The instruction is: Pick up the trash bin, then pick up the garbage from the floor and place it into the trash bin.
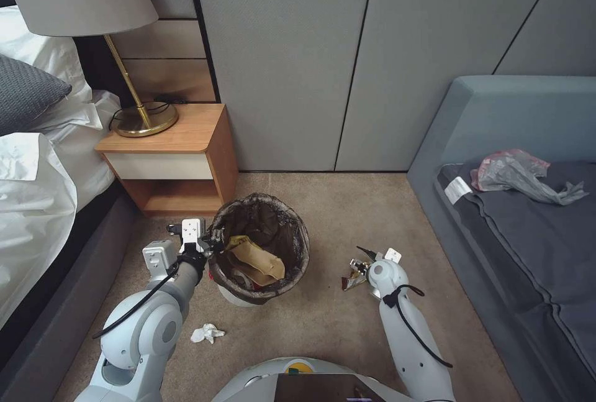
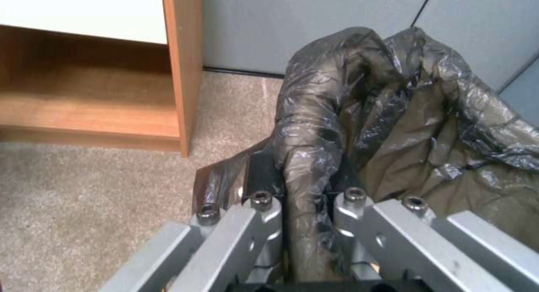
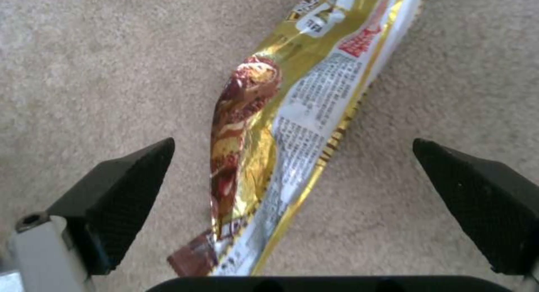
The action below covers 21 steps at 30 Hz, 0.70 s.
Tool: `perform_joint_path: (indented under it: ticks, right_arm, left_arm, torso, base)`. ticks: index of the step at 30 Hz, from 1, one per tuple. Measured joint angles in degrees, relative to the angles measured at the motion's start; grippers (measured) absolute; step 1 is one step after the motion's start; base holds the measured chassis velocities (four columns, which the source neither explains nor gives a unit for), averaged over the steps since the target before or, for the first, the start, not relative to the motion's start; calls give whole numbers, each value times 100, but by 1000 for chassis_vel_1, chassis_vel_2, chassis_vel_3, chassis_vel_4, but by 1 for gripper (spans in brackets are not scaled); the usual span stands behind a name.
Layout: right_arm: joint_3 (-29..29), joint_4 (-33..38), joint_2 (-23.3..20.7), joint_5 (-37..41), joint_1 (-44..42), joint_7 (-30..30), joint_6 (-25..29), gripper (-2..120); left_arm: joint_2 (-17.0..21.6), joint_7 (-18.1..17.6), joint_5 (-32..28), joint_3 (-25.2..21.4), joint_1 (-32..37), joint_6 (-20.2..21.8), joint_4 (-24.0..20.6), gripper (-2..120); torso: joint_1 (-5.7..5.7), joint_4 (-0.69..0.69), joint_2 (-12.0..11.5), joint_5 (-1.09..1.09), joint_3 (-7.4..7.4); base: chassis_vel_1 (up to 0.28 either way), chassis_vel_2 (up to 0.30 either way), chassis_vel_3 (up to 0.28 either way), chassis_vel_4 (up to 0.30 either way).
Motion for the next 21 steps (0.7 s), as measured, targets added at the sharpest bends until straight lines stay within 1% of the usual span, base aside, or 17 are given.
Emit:
perform_joint_path:
  ticks: [2,4,8,21]
  right_arm:
    - [-4,-108,4,-12,59,-30,18,100]
    - [-32,-434,-24,-53,219,-117,76,100]
    - [-68,-654,-33,-70,339,-152,89,100]
    - [-102,-1149,136,-361,581,-198,150,100]
  left_arm:
    - [3,0,0,-5,-1,0,1,5]
    - [3,1,0,-1,-11,0,12,5]
    - [-10,0,3,12,-24,0,19,5]
    - [-18,-3,14,7,-31,0,20,5]
  torso:
    - [0,0,0,0,0]
    - [0,1,0,1,0]
    - [0,0,0,1,0]
    - [0,1,0,0,0]
  base:
    - [0,0,0,0]
    - [0,0,0,0]
    - [0,0,0,0]
    - [0,0,0,0]
